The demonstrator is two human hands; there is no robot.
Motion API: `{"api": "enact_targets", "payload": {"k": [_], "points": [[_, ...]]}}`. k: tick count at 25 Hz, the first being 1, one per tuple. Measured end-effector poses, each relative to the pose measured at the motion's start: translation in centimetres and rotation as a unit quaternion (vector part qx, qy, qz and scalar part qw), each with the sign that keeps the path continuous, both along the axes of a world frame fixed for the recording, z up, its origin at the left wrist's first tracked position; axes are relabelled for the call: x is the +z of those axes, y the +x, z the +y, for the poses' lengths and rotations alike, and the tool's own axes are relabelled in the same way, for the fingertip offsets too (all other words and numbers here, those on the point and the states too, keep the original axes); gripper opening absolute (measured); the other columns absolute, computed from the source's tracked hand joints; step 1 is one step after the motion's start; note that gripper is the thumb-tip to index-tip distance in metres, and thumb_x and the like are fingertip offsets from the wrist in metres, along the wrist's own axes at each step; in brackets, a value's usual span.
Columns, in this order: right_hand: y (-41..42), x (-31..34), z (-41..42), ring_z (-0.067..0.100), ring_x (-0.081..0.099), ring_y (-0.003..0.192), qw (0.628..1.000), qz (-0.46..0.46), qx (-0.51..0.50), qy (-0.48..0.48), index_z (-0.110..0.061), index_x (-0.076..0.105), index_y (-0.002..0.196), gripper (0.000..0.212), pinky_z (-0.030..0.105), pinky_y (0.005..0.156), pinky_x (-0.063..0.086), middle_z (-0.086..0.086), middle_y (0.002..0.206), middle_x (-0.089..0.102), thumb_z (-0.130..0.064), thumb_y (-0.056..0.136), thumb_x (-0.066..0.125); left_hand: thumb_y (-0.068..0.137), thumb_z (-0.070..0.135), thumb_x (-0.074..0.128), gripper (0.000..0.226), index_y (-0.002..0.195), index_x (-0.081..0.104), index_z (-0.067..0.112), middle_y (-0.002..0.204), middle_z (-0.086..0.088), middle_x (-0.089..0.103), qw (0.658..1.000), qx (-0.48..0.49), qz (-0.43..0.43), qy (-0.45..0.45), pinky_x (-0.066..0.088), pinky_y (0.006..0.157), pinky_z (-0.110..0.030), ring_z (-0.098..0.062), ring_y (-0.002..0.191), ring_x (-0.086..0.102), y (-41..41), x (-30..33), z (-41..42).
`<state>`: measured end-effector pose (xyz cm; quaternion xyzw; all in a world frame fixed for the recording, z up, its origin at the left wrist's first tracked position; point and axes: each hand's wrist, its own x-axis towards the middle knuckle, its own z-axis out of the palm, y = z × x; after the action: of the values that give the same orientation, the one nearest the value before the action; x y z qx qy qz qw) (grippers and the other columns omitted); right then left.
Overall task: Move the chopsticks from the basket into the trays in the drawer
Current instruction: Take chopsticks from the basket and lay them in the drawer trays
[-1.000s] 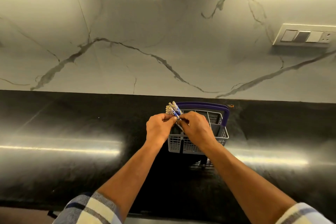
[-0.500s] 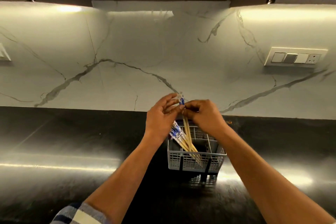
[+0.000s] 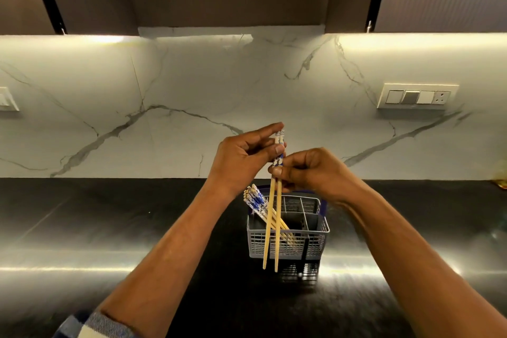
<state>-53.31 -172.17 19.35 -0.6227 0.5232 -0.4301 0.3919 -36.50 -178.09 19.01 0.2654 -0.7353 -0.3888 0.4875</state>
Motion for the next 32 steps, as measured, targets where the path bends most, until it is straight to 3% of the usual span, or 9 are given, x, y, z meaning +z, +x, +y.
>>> {"api": "enact_targets", "payload": {"k": [5, 8, 11, 16, 20, 26, 32], "points": [[-0.1, 0.2, 1.5, 0.020, 0.071, 0.078, 1.000, 0.026, 0.005, 0.001, -0.010, 0.075, 0.085, 0.010, 0.028, 0.077, 0.062, 0.022, 0.089, 0.074, -0.012, 0.090, 0.067, 0.087, 0.010, 0.072, 0.034, 0.118, 0.069, 0.025, 0.097, -0.003, 0.079, 0.999, -0.010, 0.030, 0.030, 0.060, 0.090, -0.034, -0.014, 0.091, 0.076, -0.5, -0.1, 1.4], [-0.2, -0.2, 2.0, 0.017, 0.071, 0.075, 1.000, 0.024, -0.006, 0.006, -0.007, 0.076, 0.088, 0.011, 0.024, 0.074, 0.061, 0.014, 0.083, 0.076, -0.015, 0.089, 0.068, 0.088, 0.009, 0.070, 0.032, 0.113, 0.069, 0.028, 0.093, 0.000, 0.079, 0.997, -0.014, 0.054, 0.050, 0.060, 0.088, -0.033, -0.015, 0.090, 0.076, -0.8, -0.3, 2.1], [-0.2, -1.3, 2.8, 0.012, 0.068, 0.072, 1.000, 0.001, -0.014, 0.019, -0.004, 0.076, 0.095, 0.018, 0.022, 0.073, 0.059, 0.007, 0.080, 0.075, -0.018, 0.089, 0.068, 0.088, 0.005, 0.069, 0.033, 0.115, 0.068, 0.023, 0.097, -0.004, 0.078, 0.990, -0.019, 0.103, 0.093, 0.061, 0.083, -0.033, -0.018, 0.089, 0.077, -0.9, -0.5, 2.6], [0.2, -5.1, 4.9, 0.024, 0.069, 0.080, 0.993, -0.097, -0.035, 0.049, -0.008, 0.077, 0.102, 0.035, 0.033, 0.082, 0.059, 0.018, 0.094, 0.076, -0.034, 0.080, 0.068, 0.087, 0.002, 0.069, 0.031, 0.112, 0.069, 0.021, 0.089, -0.003, 0.079, 0.975, -0.016, 0.155, 0.157, 0.062, 0.078, -0.028, -0.019, 0.086, 0.077, -0.9, -1.1, 3.1], [0.7, -8.4, 6.4, 0.021, 0.067, 0.079, 0.987, -0.148, -0.032, 0.057, -0.008, 0.077, 0.101, 0.024, 0.033, 0.078, 0.058, 0.012, 0.087, 0.075, -0.025, 0.090, 0.063, 0.088, 0.003, 0.068, 0.030, 0.107, 0.069, 0.025, 0.088, 0.000, 0.080, 0.974, -0.014, 0.129, 0.189, 0.062, 0.080, -0.029, -0.018, 0.087, 0.077, -1.2, -2.4, 3.6], [0.5, -11.2, 9.0, 0.020, 0.070, 0.078, 0.981, -0.157, -0.044, 0.100, -0.003, 0.077, 0.097, 0.033, 0.029, 0.075, 0.058, 0.013, 0.087, 0.076, -0.029, 0.079, 0.068, 0.088, 0.002, 0.067, 0.031, 0.115, 0.068, 0.017, 0.094, -0.006, 0.079, 0.963, -0.036, 0.113, 0.243, 0.062, 0.078, -0.029, -0.019, 0.088, 0.077, -1.6, -6.1, 5.6], [0.6, -15.8, 12.4, 0.027, 0.074, 0.091, 0.952, -0.190, -0.084, 0.223, -0.006, 0.079, 0.098, 0.024, 0.040, 0.088, 0.059, 0.017, 0.095, 0.077, -0.020, 0.079, 0.073, 0.087, 0.000, 0.067, 0.030, 0.111, 0.069, 0.018, 0.099, -0.013, 0.078, 0.935, -0.052, 0.132, 0.325, 0.063, 0.075, -0.028, -0.026, 0.090, 0.077, -1.7, -12.0, 8.2]]}}
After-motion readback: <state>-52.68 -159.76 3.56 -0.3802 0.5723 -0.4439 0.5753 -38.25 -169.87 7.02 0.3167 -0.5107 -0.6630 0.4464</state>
